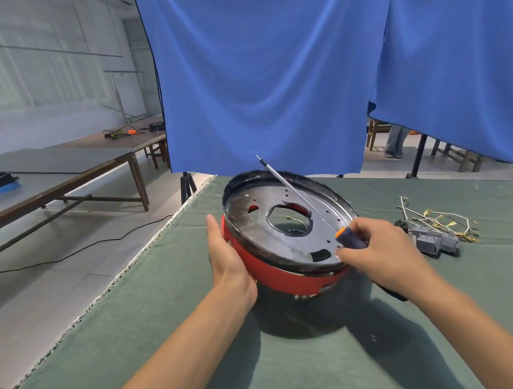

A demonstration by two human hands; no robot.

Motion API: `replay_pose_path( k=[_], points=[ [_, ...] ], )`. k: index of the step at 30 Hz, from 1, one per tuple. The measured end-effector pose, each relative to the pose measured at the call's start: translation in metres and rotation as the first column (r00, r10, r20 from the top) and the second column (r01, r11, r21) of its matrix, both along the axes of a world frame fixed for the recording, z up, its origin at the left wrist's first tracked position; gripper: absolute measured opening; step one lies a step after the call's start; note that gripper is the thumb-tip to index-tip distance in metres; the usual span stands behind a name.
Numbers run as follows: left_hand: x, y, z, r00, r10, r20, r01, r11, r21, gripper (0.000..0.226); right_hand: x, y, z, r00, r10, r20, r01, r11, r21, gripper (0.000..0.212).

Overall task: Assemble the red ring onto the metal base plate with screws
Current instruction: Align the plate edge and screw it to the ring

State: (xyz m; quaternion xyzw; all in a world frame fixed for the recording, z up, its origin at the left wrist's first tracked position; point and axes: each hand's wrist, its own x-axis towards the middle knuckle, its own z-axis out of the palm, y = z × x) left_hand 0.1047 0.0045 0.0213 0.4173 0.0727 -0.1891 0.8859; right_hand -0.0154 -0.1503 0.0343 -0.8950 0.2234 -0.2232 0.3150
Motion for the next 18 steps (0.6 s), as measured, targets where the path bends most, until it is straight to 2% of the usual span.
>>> replay_pose_path(
  k=[1, 3, 5, 7, 9, 12, 15, 18],
  points=[
    [-0.002, 0.0, 0.0, 0.996, 0.006, 0.085, -0.007, 1.0, 0.012, 0.047, 0.0, 0.0, 0.0, 1.0, -0.001, 0.0, 0.001, 1.0, 0.0, 0.013],
    [-0.004, -0.002, -0.001, 0.97, -0.02, 0.24, -0.023, 0.985, 0.174, 0.033, -0.002, 0.0, -0.001, 1.0, -0.004, -0.019, 0.004, 1.0, -0.014, 0.01],
    [-0.001, -0.003, -0.002, 0.949, -0.085, 0.304, -0.027, 0.938, 0.347, 0.041, -0.002, 0.002, -0.003, 0.999, -0.007, -0.044, 0.005, 0.999, -0.04, 0.008],
    [0.003, -0.001, 0.0, 0.942, -0.131, 0.308, -0.01, 0.908, 0.418, 0.045, -0.001, 0.003, -0.004, 0.998, -0.007, -0.063, 0.004, 0.999, -0.045, 0.008],
    [0.008, 0.002, 0.002, 0.938, -0.195, 0.288, 0.043, 0.887, 0.46, 0.05, 0.0, 0.003, -0.004, 0.998, -0.016, -0.059, 0.015, 1.0, -0.019, 0.011],
    [0.011, 0.002, 0.001, 0.919, -0.273, 0.286, 0.098, 0.859, 0.503, 0.062, -0.001, -0.003, -0.002, 0.997, -0.08, 0.022, 0.081, 0.996, -0.04, 0.027],
    [0.01, -0.001, -0.003, 0.915, -0.245, 0.322, 0.084, 0.894, 0.44, 0.067, -0.003, -0.012, 0.002, 0.985, -0.161, 0.068, 0.166, 0.982, -0.093, 0.025],
    [0.012, -0.004, -0.006, 0.941, -0.189, 0.28, 0.048, 0.896, 0.442, 0.064, -0.005, -0.02, 0.003, 0.964, -0.244, 0.103, 0.257, 0.955, -0.147, 0.023]
  ],
)
